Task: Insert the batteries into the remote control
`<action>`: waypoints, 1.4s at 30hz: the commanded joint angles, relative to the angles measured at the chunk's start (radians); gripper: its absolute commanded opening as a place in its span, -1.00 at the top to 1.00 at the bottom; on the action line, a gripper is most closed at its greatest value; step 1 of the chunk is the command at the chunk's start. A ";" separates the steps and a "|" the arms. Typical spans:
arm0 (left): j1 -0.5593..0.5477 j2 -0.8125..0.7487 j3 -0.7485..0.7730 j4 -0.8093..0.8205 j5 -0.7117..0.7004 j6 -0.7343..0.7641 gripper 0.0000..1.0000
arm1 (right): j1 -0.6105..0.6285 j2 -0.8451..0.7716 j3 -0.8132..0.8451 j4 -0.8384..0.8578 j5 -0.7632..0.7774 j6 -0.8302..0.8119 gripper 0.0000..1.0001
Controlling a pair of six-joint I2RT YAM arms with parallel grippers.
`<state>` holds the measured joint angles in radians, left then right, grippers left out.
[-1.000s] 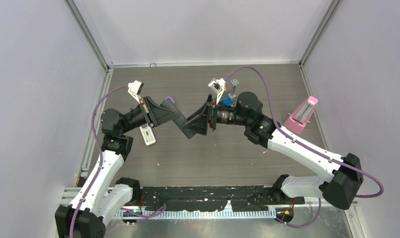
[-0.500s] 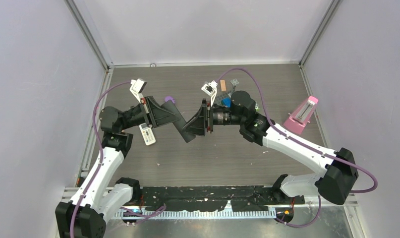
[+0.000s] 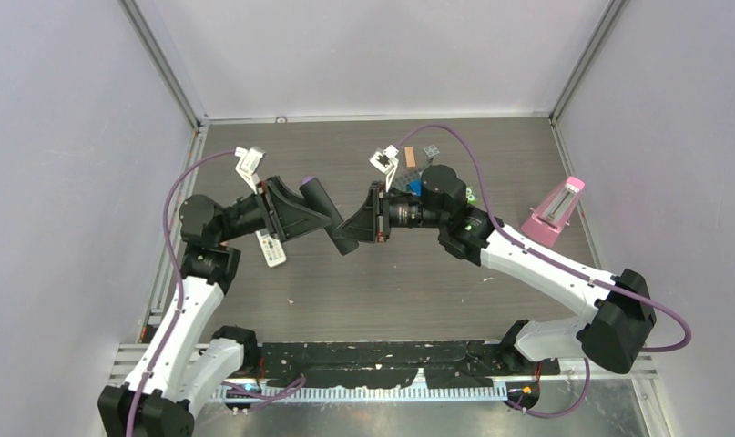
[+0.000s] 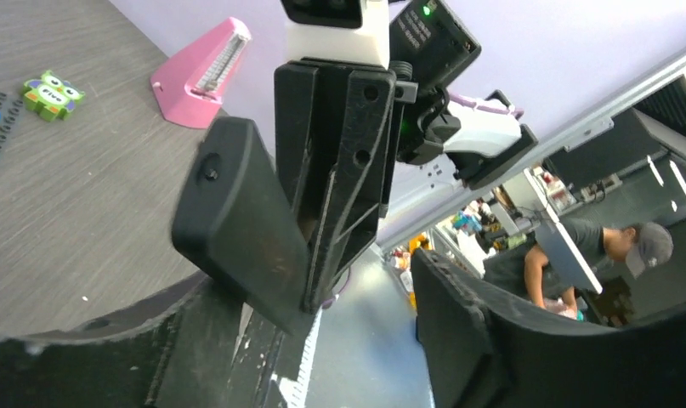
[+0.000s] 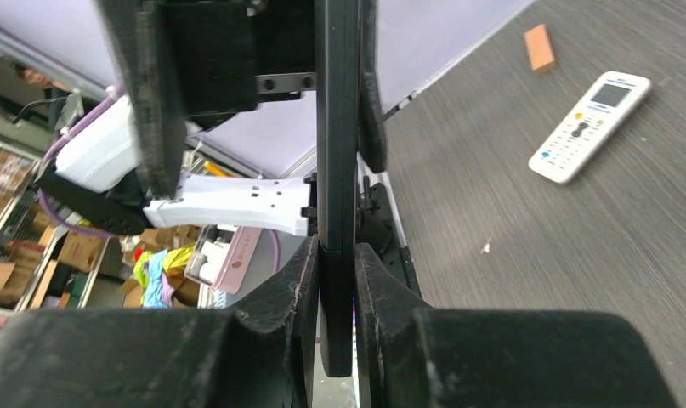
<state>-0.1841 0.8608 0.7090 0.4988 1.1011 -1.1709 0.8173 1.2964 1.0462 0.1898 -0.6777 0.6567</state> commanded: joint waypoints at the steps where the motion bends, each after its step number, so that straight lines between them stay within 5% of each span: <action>1: 0.003 -0.068 0.089 -0.441 -0.167 0.353 -0.51 | -0.009 -0.035 0.022 -0.053 0.117 -0.044 0.84; 5: 0.004 -0.104 0.172 -0.950 -0.621 0.595 -0.63 | -0.012 -0.030 0.038 -0.213 0.307 -0.117 0.86; 10: 0.005 -0.160 0.162 -1.156 -1.020 0.656 -0.68 | 0.041 0.044 0.072 -0.343 0.542 -0.219 0.87; 16: 0.005 -0.237 0.153 -1.235 -1.157 0.662 -0.68 | 0.216 0.354 0.276 -0.453 0.872 -0.272 0.89; 24: 0.005 -0.322 0.164 -1.363 -1.265 0.660 -0.70 | 0.293 0.720 0.613 -0.639 1.167 -0.250 0.89; 35: 0.004 -0.354 0.164 -1.463 -1.258 0.602 -0.89 | 0.310 0.975 0.855 -0.711 1.256 -0.252 0.88; 42: 0.005 -0.330 0.160 -1.507 -1.371 0.510 -0.99 | 0.316 1.020 0.883 -0.716 1.213 -0.242 0.60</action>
<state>-0.1829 0.5171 0.8524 -0.9714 -0.1719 -0.6029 1.1225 2.3154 1.8805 -0.5316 0.5217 0.4110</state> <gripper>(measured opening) 0.994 0.227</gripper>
